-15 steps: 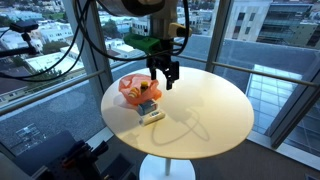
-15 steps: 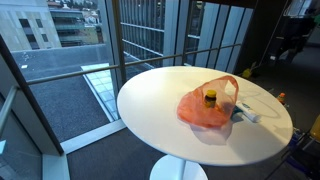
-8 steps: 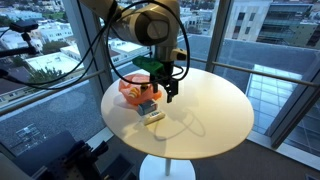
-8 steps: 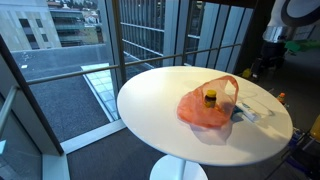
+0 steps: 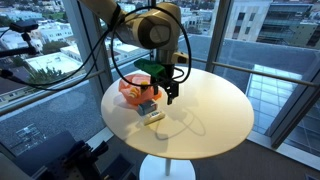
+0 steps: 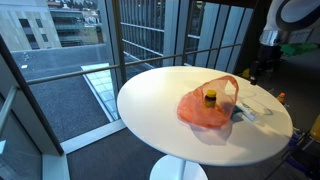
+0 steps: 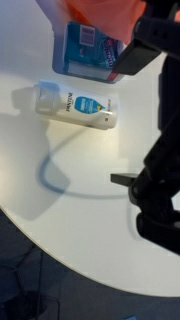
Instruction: Put the white bottle inside the plastic bag
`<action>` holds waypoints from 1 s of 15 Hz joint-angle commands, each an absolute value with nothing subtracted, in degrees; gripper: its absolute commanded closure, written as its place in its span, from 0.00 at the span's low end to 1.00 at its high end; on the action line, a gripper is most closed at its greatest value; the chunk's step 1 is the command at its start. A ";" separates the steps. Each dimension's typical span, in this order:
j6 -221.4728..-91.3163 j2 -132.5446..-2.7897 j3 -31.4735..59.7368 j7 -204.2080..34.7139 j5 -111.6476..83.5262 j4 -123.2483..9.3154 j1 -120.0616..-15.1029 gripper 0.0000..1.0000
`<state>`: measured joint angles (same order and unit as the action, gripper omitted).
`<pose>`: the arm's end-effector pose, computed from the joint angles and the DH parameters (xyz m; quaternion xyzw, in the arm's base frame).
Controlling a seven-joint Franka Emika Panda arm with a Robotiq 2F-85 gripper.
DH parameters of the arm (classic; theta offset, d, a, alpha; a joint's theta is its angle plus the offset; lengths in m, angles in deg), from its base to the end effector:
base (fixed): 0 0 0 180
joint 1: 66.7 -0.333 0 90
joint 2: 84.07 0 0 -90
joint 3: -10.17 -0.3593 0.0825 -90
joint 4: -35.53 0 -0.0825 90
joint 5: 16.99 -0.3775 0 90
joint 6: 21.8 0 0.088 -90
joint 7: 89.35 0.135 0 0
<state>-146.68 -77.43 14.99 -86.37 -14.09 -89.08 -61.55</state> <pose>0.5257 -0.0950 0.3498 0.9934 -0.0970 -0.0568 0.0214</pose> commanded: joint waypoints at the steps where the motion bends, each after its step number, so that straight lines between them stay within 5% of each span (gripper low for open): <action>1: -147.26 -75.83 14.84 -85.58 -13.17 -89.58 -62.20 0.00; 15: -160.18 -68.31 14.95 -84.83 -13.36 -92.97 -63.96 0.00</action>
